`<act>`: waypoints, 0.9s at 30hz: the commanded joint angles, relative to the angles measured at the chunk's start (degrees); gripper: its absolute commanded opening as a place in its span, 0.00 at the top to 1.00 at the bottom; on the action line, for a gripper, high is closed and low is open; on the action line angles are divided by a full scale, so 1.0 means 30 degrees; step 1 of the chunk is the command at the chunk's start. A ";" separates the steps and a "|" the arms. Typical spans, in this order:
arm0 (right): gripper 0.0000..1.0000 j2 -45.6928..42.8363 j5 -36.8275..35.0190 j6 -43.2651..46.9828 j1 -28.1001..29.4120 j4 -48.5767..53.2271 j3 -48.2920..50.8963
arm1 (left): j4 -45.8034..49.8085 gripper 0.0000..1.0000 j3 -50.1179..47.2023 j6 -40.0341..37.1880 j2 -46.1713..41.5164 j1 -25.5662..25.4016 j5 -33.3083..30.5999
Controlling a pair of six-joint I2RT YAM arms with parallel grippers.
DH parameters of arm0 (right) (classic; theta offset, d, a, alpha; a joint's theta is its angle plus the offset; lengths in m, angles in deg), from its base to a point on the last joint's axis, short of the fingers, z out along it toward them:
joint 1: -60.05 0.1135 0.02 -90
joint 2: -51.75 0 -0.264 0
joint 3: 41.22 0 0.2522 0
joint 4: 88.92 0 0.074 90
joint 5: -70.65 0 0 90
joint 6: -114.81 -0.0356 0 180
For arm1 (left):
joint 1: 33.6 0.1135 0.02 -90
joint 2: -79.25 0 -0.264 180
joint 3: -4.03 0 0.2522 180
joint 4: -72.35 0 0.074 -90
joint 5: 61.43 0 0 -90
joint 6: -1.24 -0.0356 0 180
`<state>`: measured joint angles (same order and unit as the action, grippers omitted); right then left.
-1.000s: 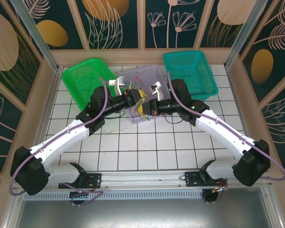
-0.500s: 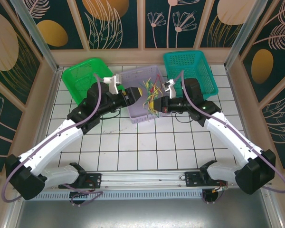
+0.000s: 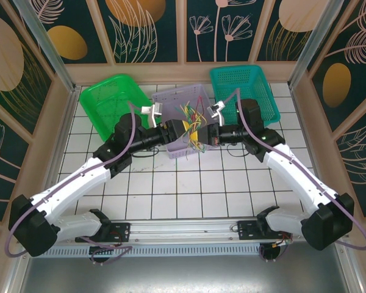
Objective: Untangle the cables
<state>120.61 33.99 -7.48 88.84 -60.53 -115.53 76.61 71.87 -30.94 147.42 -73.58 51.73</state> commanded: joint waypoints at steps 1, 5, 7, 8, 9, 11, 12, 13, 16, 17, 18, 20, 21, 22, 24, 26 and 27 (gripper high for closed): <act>1.00 0.0359 0.1028 -0.0339 0.0301 -0.1076 0.0347 | -0.2282 0.34 0.0039 0.0392 0.0587 -0.0304 0.0985; 1.00 0.0436 0.0995 -0.0700 0.0304 -0.1658 0.0425 | -0.1733 0.40 0.0425 -0.0018 0.1306 -0.0544 0.1511; 1.00 0.0441 0.0941 -0.0792 0.0303 -0.1769 0.0334 | -0.0986 0.47 0.0445 -0.0462 0.1417 -0.0543 0.1306; 1.00 0.0404 0.0912 -0.0813 0.0303 -0.1742 0.0284 | -0.0556 0.53 0.0443 -0.0748 0.1447 -0.0535 0.1157; 1.00 0.0389 0.0830 -0.0779 0.0311 -0.1652 0.0224 | -0.0223 0.60 0.0429 -0.0984 0.1475 -0.0534 0.1009; 1.00 0.0281 0.0780 -0.0721 0.0278 -0.1542 0.0234 | 0.0127 0.68 0.0429 -0.1272 0.1471 -0.0528 0.0880; 1.00 0.0257 0.0739 -0.0644 0.0280 -0.1455 0.0226 | 0.0150 0.72 0.0436 -0.1351 0.1451 -0.0540 0.0871; 1.00 0.0274 0.0587 -0.0494 0.0274 -0.1159 0.0182 | 0.0124 0.80 0.0429 -0.1424 0.1450 -0.0546 0.0862; 1.00 0.0252 0.0114 0.0334 0.0258 0.0109 -0.0109 | 0.1089 1.00 0.1177 -0.2082 0.1221 -0.0540 -0.0105; 1.00 0.0250 -0.0278 0.0776 0.0248 0.0853 -0.0261 | 0.2072 1.00 0.1487 -0.2476 0.1161 -0.0534 -0.0886; 1.00 0.0278 -0.0745 0.1212 0.0250 0.1612 -0.0498 | 0.3196 1.00 0.1861 -0.2958 0.1059 -0.0536 -0.1918; 1.00 0.0315 -0.2373 0.2394 0.0245 0.3709 -0.0982 | 0.5548 1.00 0.2611 -0.3813 0.0873 -0.0471 -0.4161; 1.00 0.0261 -0.2836 0.2749 0.0217 0.4237 -0.0981 | 0.6155 1.00 0.2772 -0.4062 0.0787 -0.0441 -0.4868; 1.00 0.0102 -0.3230 0.3020 0.0160 0.4676 -0.0899 | 0.6492 1.00 0.2911 -0.4222 0.0650 -0.0383 -0.5301; 1.00 -0.0205 -0.3796 0.3368 0.0084 0.5270 -0.0770 | 0.7511 1.00 0.3216 -0.4482 0.0531 -0.0253 -0.6006; 1.00 -0.0609 -0.4488 0.3625 0.0040 0.5758 -0.0733 | 0.8482 1.00 0.3609 -0.4938 0.0414 -0.0235 -0.6594; 1.00 -0.0728 -0.5022 0.3779 0.0040 0.6019 -0.0755 | 0.8749 1.00 0.3718 -0.5124 0.0339 -0.0222 -0.6792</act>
<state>121.75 26.82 -0.69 90.28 -52.44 -117.37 94.51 80.35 -43.46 151.52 -76.75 44.17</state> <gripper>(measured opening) 0.065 0.072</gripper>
